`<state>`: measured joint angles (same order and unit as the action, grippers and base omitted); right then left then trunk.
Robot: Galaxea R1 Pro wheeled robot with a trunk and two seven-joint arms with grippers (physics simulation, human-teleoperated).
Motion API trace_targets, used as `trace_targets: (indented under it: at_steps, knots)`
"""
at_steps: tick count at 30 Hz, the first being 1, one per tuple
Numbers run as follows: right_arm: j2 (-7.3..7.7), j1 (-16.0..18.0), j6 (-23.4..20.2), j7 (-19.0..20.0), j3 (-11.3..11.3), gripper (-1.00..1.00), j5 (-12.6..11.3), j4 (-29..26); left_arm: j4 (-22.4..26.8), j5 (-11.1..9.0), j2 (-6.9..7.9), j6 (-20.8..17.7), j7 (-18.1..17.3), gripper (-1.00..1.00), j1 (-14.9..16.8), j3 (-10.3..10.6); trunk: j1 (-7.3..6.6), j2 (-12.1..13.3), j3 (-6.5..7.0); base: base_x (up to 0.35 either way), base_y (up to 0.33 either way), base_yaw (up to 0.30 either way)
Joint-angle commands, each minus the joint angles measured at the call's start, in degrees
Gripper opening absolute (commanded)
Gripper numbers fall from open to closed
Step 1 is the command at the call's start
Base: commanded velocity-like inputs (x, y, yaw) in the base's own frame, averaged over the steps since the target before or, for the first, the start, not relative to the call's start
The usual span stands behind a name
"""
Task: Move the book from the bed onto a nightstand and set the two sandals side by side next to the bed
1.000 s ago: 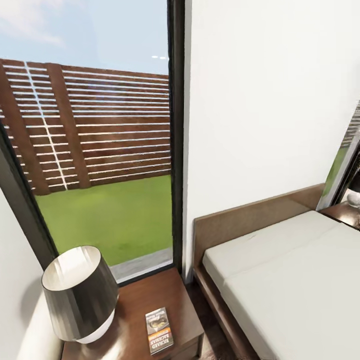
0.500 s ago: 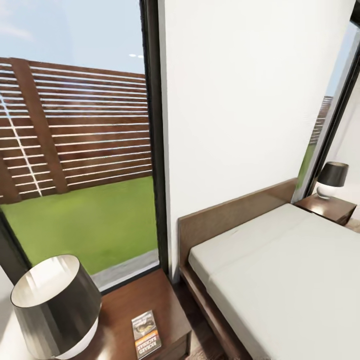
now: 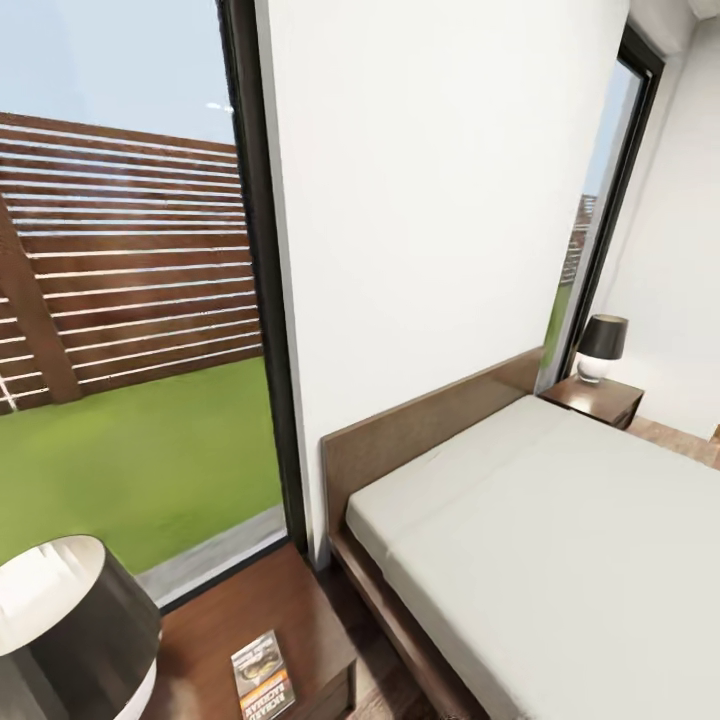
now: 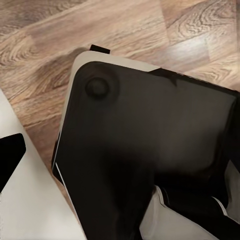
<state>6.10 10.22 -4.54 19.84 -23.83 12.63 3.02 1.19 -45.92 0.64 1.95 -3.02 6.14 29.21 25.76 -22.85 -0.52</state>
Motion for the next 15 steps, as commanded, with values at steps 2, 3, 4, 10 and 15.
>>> trace_targets:
  at_steps: [2,3,4,10,15]
  knots:
    - [0.01,0.06,-0.12,0.11,-0.5,1.0,0.46,0.1,-0.05,-0.59,0.0,0.16,-0.23,1.0,0.01,0.46,0.03,-0.07,-0.05,0.0,0.0,-0.264]
    - [-0.02,0.06,-0.12,0.11,-0.5,1.0,0.46,0.09,-0.05,-0.6,-0.01,0.16,-0.23,1.0,0.01,0.45,0.03,-0.07,-0.05,0.0,0.0,-0.264]
    - [-0.07,0.06,-0.12,0.11,-0.5,1.0,0.46,0.1,-0.05,-0.62,-0.01,0.16,-0.23,1.0,0.01,0.44,0.03,-0.07,-0.05,0.0,0.0,-0.264]
    - [-0.31,0.06,-0.12,0.11,-0.51,1.0,0.46,0.09,-0.05,-0.64,-0.02,0.16,-0.23,1.0,0.01,0.42,0.03,-0.07,-0.05,0.0,0.0,-0.263]
    - [-0.35,0.06,-0.12,0.11,-0.51,1.0,0.46,0.08,-0.05,-0.65,-0.04,0.16,-0.23,1.0,0.01,0.45,0.03,-0.07,-0.05,0.0,0.0,-0.263]
